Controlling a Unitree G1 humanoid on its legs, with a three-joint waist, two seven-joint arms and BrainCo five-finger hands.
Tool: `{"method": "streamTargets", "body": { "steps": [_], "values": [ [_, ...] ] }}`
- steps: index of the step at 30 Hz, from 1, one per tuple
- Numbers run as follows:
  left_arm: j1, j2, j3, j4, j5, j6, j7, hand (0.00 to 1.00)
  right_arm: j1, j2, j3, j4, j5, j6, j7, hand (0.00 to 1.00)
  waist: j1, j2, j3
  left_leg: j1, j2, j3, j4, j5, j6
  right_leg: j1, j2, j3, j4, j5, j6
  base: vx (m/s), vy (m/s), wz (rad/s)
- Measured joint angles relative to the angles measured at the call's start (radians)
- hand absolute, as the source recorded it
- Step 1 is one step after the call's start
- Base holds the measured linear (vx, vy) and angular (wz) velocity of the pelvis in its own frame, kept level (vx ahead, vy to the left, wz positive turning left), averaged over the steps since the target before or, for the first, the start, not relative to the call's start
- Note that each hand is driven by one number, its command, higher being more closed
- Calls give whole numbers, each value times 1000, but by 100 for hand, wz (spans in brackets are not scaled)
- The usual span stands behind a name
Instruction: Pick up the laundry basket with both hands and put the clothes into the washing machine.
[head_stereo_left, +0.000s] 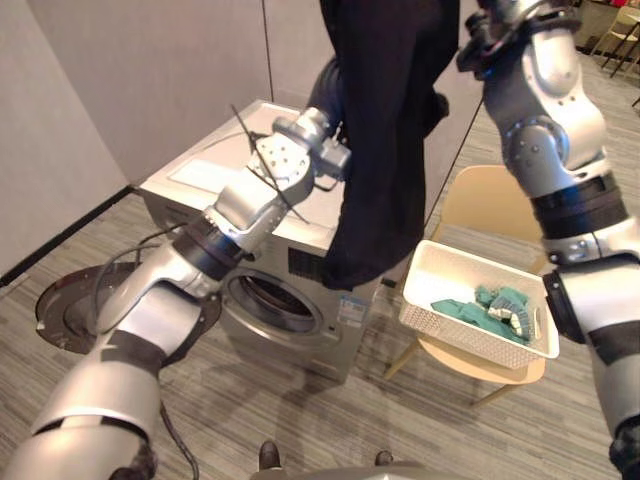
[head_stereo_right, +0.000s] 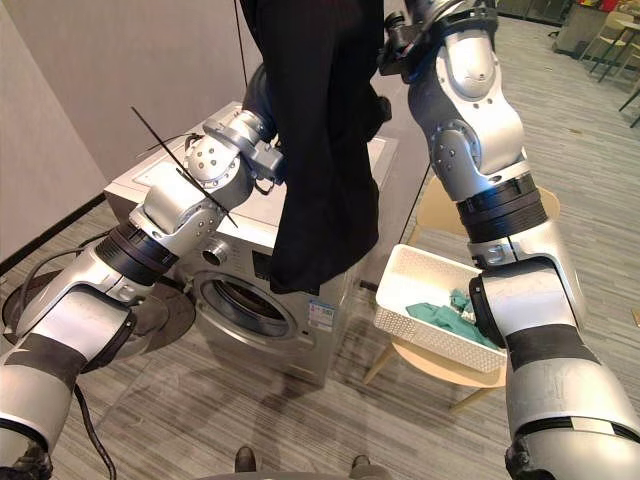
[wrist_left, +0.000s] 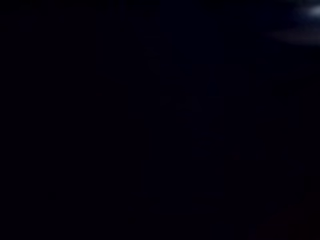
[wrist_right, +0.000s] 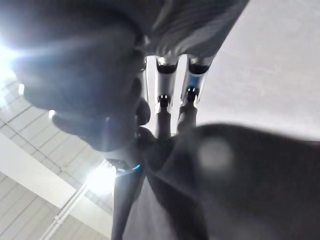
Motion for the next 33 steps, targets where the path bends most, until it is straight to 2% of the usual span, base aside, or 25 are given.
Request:
{"method": "streamTargets", "body": {
  "steps": [4, 6, 8, 12, 14, 17, 19, 20, 21, 22, 23, 24, 25, 27, 28, 29, 33],
  "values": [
    [104, 25, 91, -8, 18, -6, 8, 100, 168, -79, -208, -86, -12, -6, -7, 0, -7, 1, -24, 0, 0, 7, 4, 0, 0, 1, 1, 11, -1, 7, 7, 56, -4, -9],
    [186, 79, 167, -49, 28, -4, 13, 100, 285, -136, -380, -121, -29, -12, -30, 0, -12, 1, -24, 0, 0, 9, -2, -2, 1, 0, 1, 14, -2, 6, 7, -4, 3, -2],
    [261, 129, 233, -114, 39, -5, 27, 100, 407, -184, -499, -169, -43, -25, -43, 0, -10, 2, -24, 9, 0, 19, -2, -7, -1, 0, 1, 22, -1, 5, 6, 5, 10, -12],
    [450, 211, 421, -284, 58, -6, 31, 100, 746, -188, -740, -328, -69, -48, -45, 0, -10, 4, -38, 22, -1, 27, -2, -8, -2, 6, -2, 24, 6, 1, 15, 5, 3, -6],
    [571, 231, 549, -406, 78, -14, 29, 100, 928, -166, -839, -408, -69, -50, -22, 0, -9, 12, -48, 23, -1, 29, -2, -18, -4, 3, -3, 23, 9, -14, 16, 0, 0, 0],
    [733, 235, 729, -529, 89, -38, 25, 100, 1114, -83, -927, -498, -72, -53, 13, 0, -7, 20, -81, 28, -2, 29, -3, -40, -12, 0, -6, 23, 16, -26, 19, 0, 0, 0],
    [871, 233, 910, -596, 100, -72, 24, 100, 1244, -1, -983, -533, -92, -52, 43, 0, -7, 14, -111, 25, -3, 22, -3, -52, -15, -1, -7, 21, 14, -32, 17, 32, 4, 3],
    [905, 232, 957, -600, 102, -83, 24, 100, 1272, 23, -996, -538, -96, -52, 53, 0, -7, 10, -119, 22, -4, 19, -3, -53, -16, -1, -7, 19, 9, -32, 16, 44, 5, 1],
    [973, 215, 1067, -609, 106, -90, 23, 100, 1322, 78, -1028, -543, -106, -51, 69, 0, -5, 15, -141, 18, -5, 13, -3, -54, -17, -1, -7, 19, 2, -32, 16, 66, 4, 5],
    [1035, 175, 1184, -614, 108, -101, 24, 100, 1371, 146, -1058, -546, -126, -49, 82, 0, -6, 8, -148, 15, -8, 7, -3, -54, -17, -1, -8, 19, 2, -32, 16, 69, 6, 5],
    [1061, 148, 1240, -615, 108, -109, 25, 100, 1395, 184, -1073, -546, -133, -48, 88, 0, -5, 10, -153, 15, -9, 5, -3, -54, -16, -1, -9, 18, 2, -32, 16, 62, 6, 5],
    [1114, 90, 1345, -617, 109, -126, 32, 100, 1435, 259, -1097, -546, -147, -39, 100, 0, -4, 8, -155, 15, -10, 4, -3, -55, -15, -1, -10, 18, 2, -32, 16, 32, 6, 2],
    [1139, 60, 1392, -617, 113, -130, 34, 100, 1453, 294, -1110, -546, -149, -29, 111, 0, -3, 8, -155, 14, -11, 4, -3, -55, -14, -1, -10, 18, 2, -32, 17, 0, 0, 0],
    [1240, -67, 1524, -623, 118, -137, 50, 100, 1519, 415, -1144, -543, -179, -2, 136, 0, 0, 9, -154, 11, -15, -3, -2, -56, -13, -1, -13, 16, 2, -33, 18, 23, 10, 7],
    [1262, -104, 1544, -627, 118, -139, 51, 100, 1530, 444, -1152, -541, -190, 0, 140, 0, 0, 7, -155, 10, -17, -6, -2, -57, -12, -1, -15, 13, 3, -34, 19, 26, 12, 11],
    [1308, -177, 1575, -638, 119, -142, 52, 100, 1547, 499, -1165, -540, -210, 5, 140, 0, 0, 2, -158, 7, -19, -11, -2, -57, -12, 0, -17, 8, 3, -35, 19, 20, 14, 15],
    [1459, -406, 1542, -678, 149, -142, 47, 100, 1592, 647, -1225, -538, -271, 20, 136, 0, 0, -6, -156, -12, -32, -23, -3, -61, -13, -3, -30, -6, 2, -38, 23, -2, 30, 19]
  ]
}}
